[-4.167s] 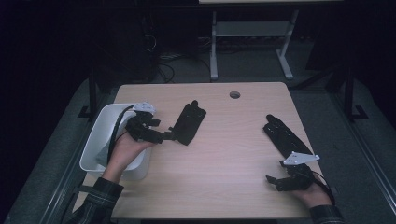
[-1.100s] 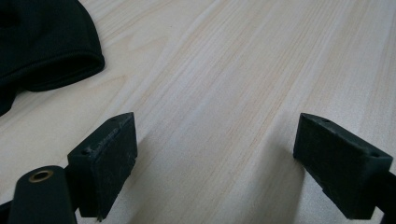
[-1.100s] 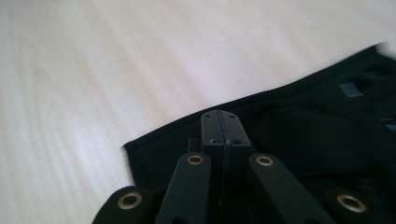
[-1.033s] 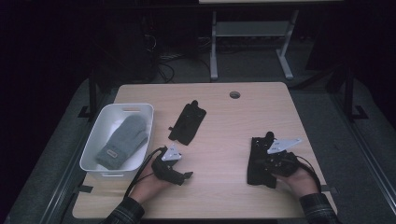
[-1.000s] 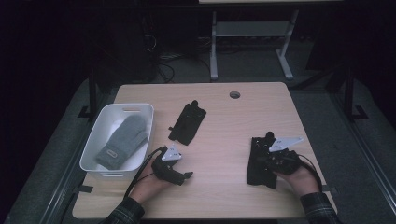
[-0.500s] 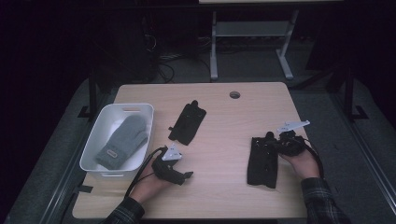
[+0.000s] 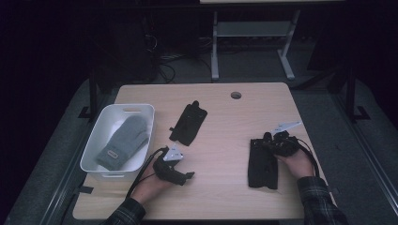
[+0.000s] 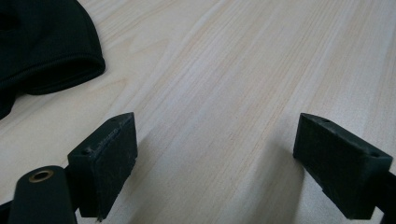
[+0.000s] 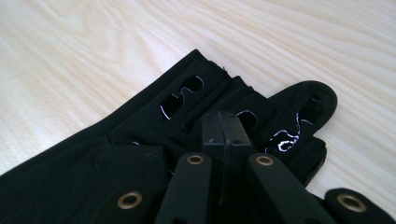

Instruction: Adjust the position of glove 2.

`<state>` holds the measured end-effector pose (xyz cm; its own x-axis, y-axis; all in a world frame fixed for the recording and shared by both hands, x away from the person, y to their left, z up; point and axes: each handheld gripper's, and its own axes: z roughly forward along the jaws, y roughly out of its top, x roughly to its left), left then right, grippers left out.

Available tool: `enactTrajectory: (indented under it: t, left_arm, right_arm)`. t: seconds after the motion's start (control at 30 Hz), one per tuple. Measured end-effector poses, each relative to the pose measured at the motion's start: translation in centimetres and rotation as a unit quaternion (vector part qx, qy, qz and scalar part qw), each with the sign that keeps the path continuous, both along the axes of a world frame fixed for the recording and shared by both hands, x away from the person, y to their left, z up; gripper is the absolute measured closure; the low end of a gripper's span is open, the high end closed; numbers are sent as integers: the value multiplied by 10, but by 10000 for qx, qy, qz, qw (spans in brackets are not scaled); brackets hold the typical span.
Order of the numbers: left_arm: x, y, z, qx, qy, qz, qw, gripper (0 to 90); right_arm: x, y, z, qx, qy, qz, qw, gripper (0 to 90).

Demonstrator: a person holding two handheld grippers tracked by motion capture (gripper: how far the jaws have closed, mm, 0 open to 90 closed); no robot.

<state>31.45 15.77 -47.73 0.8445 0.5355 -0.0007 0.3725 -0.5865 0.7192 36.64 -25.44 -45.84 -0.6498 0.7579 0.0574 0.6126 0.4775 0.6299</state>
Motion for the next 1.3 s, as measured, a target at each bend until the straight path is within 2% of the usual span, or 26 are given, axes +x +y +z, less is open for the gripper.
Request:
enactTrajectory:
  t: [0.4,0.67,0.77,0.8,0.9,0.97,1.07,1.17,1.3]
  left_arm:
    - [0,-1,0,-4,-11,4,10000,126]
    - [1,-1,0,-9,-20,6,10000,126]
    - [1,-2,0,-10,-10,31,10000,126]
    - [1,-2,0,-10,-8,38,10000,126]
    - [1,-3,1,49,41,65,10000,126]
    - [1,-4,2,99,73,80,9999,129]
    - [1,-5,3,143,81,127,9998,148]
    - [3,-4,8,198,113,218,9995,271]
    - [6,-4,14,213,191,387,9988,491]
  right_arm:
    - [-7,48,2,-218,-99,506,9984,900]
    - [-9,47,3,-101,-108,536,9985,878]
    - [-10,41,8,126,-272,521,9982,789]
    - [-11,40,10,121,-309,470,9983,743]
    - [-13,31,11,145,-461,270,9985,551]
    - [-15,22,10,111,-478,91,9988,450]
    - [-20,2,7,243,-417,-182,9987,355]
    - [-28,-15,3,303,-492,-326,9978,289]
    - [-38,-33,-5,186,-635,-472,9967,244]
